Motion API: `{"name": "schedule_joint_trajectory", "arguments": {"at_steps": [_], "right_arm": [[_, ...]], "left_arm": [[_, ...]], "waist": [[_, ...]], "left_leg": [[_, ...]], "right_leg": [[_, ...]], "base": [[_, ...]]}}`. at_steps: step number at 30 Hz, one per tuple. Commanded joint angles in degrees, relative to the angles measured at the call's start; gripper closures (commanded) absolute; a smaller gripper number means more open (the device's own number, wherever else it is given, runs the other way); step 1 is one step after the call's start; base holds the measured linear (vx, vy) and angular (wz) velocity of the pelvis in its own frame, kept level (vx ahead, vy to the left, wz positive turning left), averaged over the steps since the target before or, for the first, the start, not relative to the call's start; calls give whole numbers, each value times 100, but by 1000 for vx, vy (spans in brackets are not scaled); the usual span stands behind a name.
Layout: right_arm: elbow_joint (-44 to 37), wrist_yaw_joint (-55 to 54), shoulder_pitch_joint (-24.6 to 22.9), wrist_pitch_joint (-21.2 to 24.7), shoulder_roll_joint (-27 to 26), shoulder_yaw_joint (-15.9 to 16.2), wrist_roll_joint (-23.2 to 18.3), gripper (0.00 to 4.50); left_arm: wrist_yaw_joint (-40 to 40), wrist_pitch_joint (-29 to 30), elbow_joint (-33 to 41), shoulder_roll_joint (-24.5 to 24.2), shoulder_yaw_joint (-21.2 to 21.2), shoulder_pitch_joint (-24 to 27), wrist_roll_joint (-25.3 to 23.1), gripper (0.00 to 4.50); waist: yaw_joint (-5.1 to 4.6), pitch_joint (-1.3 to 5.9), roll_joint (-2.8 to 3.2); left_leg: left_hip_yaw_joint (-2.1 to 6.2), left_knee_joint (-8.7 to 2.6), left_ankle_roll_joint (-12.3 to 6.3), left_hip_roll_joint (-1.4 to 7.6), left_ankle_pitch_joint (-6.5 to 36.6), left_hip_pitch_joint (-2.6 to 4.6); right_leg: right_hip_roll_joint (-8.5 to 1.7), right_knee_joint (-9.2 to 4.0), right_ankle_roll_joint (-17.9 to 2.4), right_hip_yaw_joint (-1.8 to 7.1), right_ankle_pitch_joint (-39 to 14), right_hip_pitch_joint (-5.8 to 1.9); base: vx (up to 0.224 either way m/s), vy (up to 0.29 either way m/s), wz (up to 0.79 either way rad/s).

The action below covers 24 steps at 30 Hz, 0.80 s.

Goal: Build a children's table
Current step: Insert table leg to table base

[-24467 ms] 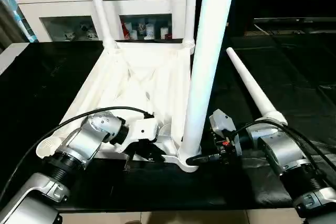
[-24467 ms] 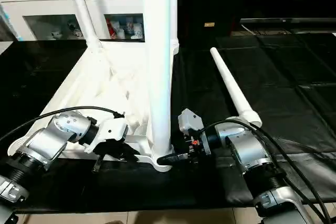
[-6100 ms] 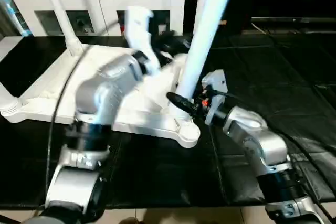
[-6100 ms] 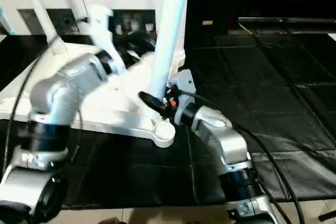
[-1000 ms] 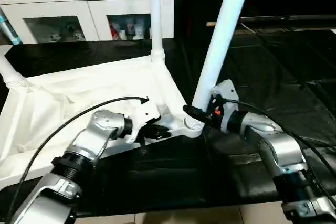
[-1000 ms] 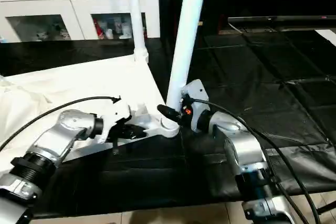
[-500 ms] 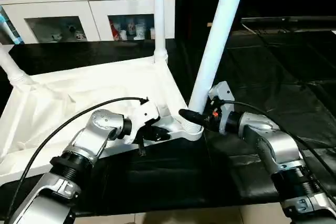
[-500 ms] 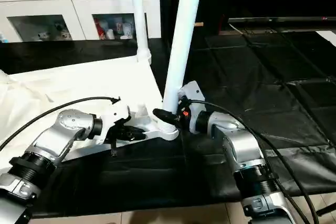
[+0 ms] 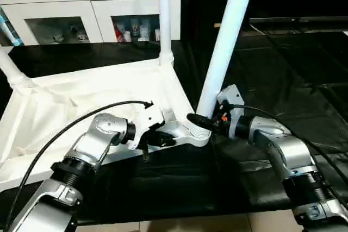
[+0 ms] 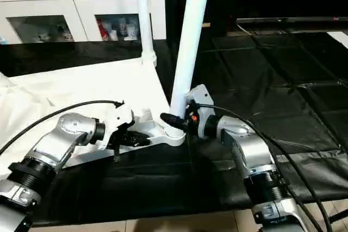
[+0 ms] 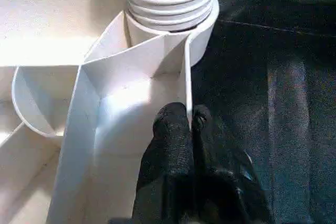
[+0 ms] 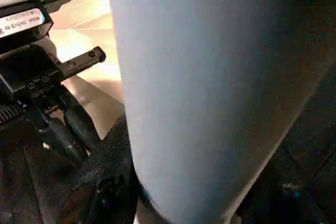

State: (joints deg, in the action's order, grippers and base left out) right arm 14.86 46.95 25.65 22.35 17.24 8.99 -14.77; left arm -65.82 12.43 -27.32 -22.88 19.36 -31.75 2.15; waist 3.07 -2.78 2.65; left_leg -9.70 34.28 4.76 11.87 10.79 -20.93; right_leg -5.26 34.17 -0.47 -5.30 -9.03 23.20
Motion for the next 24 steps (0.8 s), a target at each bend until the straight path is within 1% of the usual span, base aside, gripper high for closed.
{"name": "schedule_joint_trajectory", "arguments": {"at_steps": [1,5,6,7,10,11,12,14,15,16,17,18,19,20,21,22,23,24], "right_arm": [[271,66,-44,154,22,214,188,257],[318,97,-7,155,-23,201,145,257],[364,112,31,182,-82,159,72,257],[446,89,70,243,-182,35,-70,257],[562,37,88,308,-279,-134,-222,257],[598,15,87,321,-304,-183,-258,257],[658,-14,72,340,-342,-274,-331,257],[744,-64,40,367,-399,-412,-429,257],[769,-116,-16,376,-453,-532,-517,257],[773,-129,-31,377,-466,-562,-538,257],[776,-159,-102,333,-491,-625,-557,257],[742,-185,-252,240,-529,-705,-575,257],[730,-186,-289,220,-540,-722,-581,257],[691,-182,-375,149,-558,-750,-598,257],[657,-182,-439,90,-566,-760,-601,257],[600,-177,-523,25,-571,-759,-597,257],[532,-176,-613,-31,-573,-755,-593,257],[361,-185,-840,-252,-553,-704,-499,257]], "left_arm": [[-242,-6,113,-66,98,-17,-18,450],[-248,-2,143,-66,112,-16,-29,450],[-249,-4,160,-59,130,-20,-40,450],[-249,1,172,-42,143,-29,-42,450],[-266,6,193,-39,149,-29,-33,450],[-272,6,200,-42,149,-26,-29,450],[-274,8,203,-44,146,-27,-25,450],[-279,11,205,-52,140,-29,-18,450],[-257,22,197,-53,113,-37,-5,450],[-251,25,195,-53,105,-39,-1,450],[-235,30,174,-52,86,-54,4,450],[-151,32,94,-31,25,-102,7,450],[-125,31,68,-25,7,-118,8,450],[-78,37,21,-5,-24,-150,14,450],[-51,35,-9,9,-42,-172,17,450],[-4,24,-57,28,-69,-202,17,450],[54,19,-111,52,-99,-235,16,450],[199,13,-206,107,-167,-295,15,450]], "waist": [[6,382,-41],[1,381,-42],[-6,378,-38],[-9,374,-24],[-15,374,-20],[-11,376,4],[-16,380,-1],[-11,383,25],[-9,382,83],[-17,380,42],[-6,387,109],[-18,382,137],[-18,382,113],[-12,393,127],[-6,389,155],[2,390,169],[1,388,149],[11,389,193]], "left_leg": [[1,-423,-141,84,1240,23],[-2,-420,-145,81,1262,26],[0,-423,-142,81,1285,26],[2,-426,-145,82,1332,28],[8,-432,-119,86,1378,32],[14,-435,-109,85,1389,34],[16,-437,-96,88,1400,34],[16,-436,-92,84,1404,35],[21,-438,-85,81,1435,35],[19,-441,-74,83,1480,34],[31,-441,-54,80,1501,42],[27,-446,-36,80,1584,42],[23,-444,-41,79,1598,39],[25,-443,-49,73,1573,36],[28,-441,-51,71,1584,37],[28,-437,-67,67,1572,38],[21,-440,-87,66,1558,34],[14,-434,-104,65,1587,48]], "right_leg": [[-277,-416,-1061,256,-1784,-311],[-279,-421,-1064,256,-1826,-311],[-278,-423,-1066,255,-1848,-309],[-283,-429,-1066,255,-1896,-304],[-279,-436,-1068,251,-1923,-303],[-282,-431,-1082,248,-1909,-305],[-277,-427,-1108,249,-1826,-309],[-280,-421,-1137,244,-1757,-311],[-286,-421,-1148,246,-1752,-311],[-281,-436,-1141,239,-1778,-313],[-284,-422,-1153,234,-1763,-316],[-271,-444,-1157,229,-1703,-312],[-273,-446,-1159,230,-1681,-313],[-273,-439,-1173,229,-1619,-327],[-275,-430,-1186,225,-1628,-326],[-274,-433,-1178,222,-1654,-327],[-267,-450,-1164,223,-1661,-328],[-263,-470,-1128,220,-1700,-313]], "base": [[0,0,0],[0,0,0],[0,0,0],[0,0,0],[0,0,0],[0,0,0],[0,0,0],[0,0,0],[0,0,0],[0,0,0],[0,0,0],[0,0,0],[0,0,0],[0,0,0],[0,0,0],[0,0,0],[0,0,0],[0,0,0]]}}
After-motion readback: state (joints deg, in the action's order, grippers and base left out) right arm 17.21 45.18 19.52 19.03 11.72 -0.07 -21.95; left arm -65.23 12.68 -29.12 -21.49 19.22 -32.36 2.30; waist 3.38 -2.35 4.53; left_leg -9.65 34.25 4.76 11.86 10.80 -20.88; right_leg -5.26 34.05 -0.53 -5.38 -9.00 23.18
